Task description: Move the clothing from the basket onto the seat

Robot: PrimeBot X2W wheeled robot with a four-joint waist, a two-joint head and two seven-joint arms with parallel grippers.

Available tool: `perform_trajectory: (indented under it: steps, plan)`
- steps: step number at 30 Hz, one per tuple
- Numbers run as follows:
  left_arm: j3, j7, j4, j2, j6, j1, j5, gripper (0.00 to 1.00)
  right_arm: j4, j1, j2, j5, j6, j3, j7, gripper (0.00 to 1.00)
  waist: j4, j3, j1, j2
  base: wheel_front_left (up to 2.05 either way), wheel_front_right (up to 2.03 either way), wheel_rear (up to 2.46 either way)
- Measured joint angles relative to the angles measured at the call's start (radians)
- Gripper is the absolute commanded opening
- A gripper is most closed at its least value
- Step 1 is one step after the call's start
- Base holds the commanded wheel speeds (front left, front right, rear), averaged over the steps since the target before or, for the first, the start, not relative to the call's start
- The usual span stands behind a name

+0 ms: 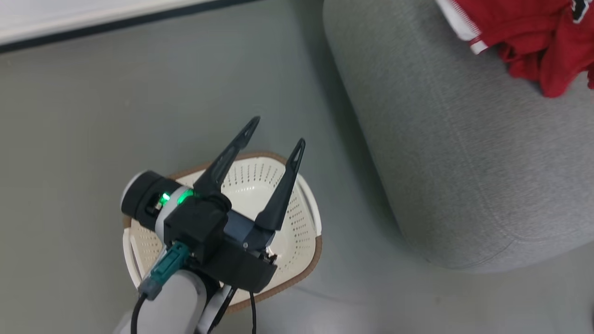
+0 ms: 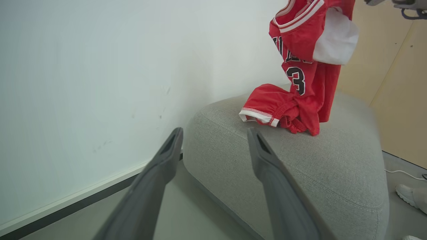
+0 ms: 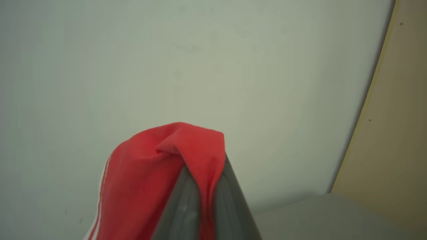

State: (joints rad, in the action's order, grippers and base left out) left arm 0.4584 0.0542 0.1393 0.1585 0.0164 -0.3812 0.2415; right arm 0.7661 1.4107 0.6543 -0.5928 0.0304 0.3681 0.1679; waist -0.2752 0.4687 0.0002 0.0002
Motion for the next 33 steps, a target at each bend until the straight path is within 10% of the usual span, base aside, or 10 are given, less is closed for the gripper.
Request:
perform_trajectory:
  steps: [22,25,26,33]
  plan:
    - [0.046,-0.031,0.008,-0.016,0.037,-0.168,-0.045,1.0,0.283,-0.054,-0.151,-0.02,-0.053,0.031,0.028,0.01,0.067,0.192,-0.0001,0.0,0.0,0.0,0.0]
    - [0.05,-0.031,-0.001,-0.017,0.038,-0.167,-0.048,1.0,0.31,-0.054,-0.173,-0.02,-0.053,0.037,0.035,0.56,0.061,0.189,-0.0002,-0.0001,0.0,0.0,0.0]
    - [0.051,-0.031,-0.005,-0.017,0.038,-0.167,-0.048,1.0,0.316,-0.055,-0.177,-0.019,-0.053,0.039,0.036,1.0,0.059,0.188,-0.0002,-0.0001,0.0,0.0,0.0]
    - [0.066,-0.026,-0.046,-0.002,0.046,-0.162,-0.049,1.0,0.344,-0.064,-0.219,0.01,-0.028,0.073,0.054,1.0,0.036,0.162,-0.0002,-0.0001,0.0,0.0,0.0]
